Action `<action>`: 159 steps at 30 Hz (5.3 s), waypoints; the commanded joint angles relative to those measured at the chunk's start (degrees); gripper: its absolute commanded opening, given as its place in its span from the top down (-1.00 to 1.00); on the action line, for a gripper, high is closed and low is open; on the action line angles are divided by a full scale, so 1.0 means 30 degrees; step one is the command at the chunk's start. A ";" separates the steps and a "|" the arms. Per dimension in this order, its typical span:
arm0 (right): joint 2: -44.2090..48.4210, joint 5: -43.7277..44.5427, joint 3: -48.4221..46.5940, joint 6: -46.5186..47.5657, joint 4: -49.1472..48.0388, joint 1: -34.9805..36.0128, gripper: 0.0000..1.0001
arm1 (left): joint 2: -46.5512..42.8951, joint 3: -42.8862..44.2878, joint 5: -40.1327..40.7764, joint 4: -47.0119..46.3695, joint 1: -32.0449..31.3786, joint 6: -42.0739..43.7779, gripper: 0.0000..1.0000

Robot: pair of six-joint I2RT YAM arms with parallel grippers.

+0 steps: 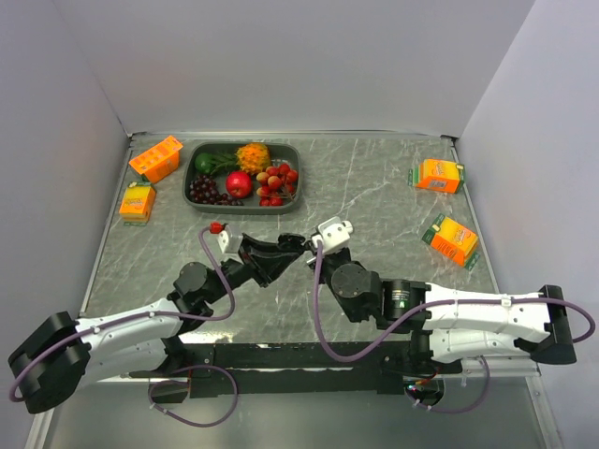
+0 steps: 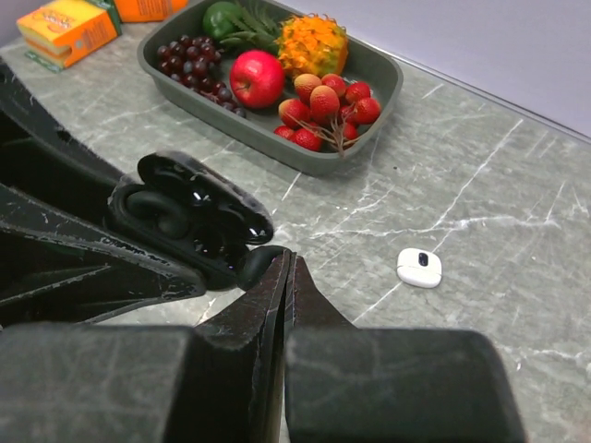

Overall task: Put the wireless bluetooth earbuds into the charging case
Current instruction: Place the earbud in the charging case, then close the charging case.

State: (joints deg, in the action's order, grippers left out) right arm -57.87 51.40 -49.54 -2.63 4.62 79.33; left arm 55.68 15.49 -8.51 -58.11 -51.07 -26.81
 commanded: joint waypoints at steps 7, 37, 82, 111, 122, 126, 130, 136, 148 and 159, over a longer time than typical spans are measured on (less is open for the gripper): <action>-0.0369 0.0446 -0.0626 0.1608 -0.2624 0.0275 1.00 | 0.0541 0.1196 -0.0795 -0.1432 -0.0174 -0.0292 0.98; -0.0721 0.0241 -0.0333 0.3133 -0.2918 0.0861 1.00 | -0.0045 0.1489 -0.0297 -0.0758 -0.0496 0.0175 0.97; 0.0012 -0.2688 -0.0215 0.3017 -0.0780 0.2531 1.00 | -0.0748 0.1254 0.0963 -0.1226 -0.0497 0.0323 0.98; 0.2708 -0.4383 -0.2705 -0.1172 0.3088 -0.0457 0.63 | -0.2184 -0.1470 -0.1819 -0.3979 -0.0497 0.2197 0.98; 0.1418 -0.6760 -0.3643 -0.1407 0.3703 -0.0457 0.55 | -0.2271 -0.1559 -0.2465 -0.4069 -0.0496 0.2462 0.98; 0.1184 -0.6849 -0.3702 -0.1495 0.3675 -0.0457 0.55 | -0.2271 -0.1529 -0.2611 -0.4039 -0.0467 0.2345 0.98; 0.1037 -0.6907 -0.3760 -0.1378 0.3439 -0.0457 0.55 | -0.2271 -0.1529 -0.2611 -0.4068 -0.0496 0.2198 0.98; 0.1504 -0.6236 -0.3615 -0.1436 0.2504 -0.0427 0.54 | -0.2300 -0.1354 -0.2903 -0.3659 -0.0497 0.2051 0.98; -0.3297 -1.0184 -0.8886 -0.3281 0.8097 -0.3855 0.46 | -0.2124 -0.1178 -0.4721 -0.2840 -0.0497 0.1846 0.98; -0.3710 -1.1478 -0.8742 -0.3546 0.8742 -0.3826 0.43 | -0.2154 -0.0855 -0.3989 -0.2633 -0.0497 0.2432 0.98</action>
State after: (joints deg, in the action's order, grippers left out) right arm -71.07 18.35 -74.94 -12.49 30.33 67.83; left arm 49.69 10.41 -21.10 -64.20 -52.64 -20.40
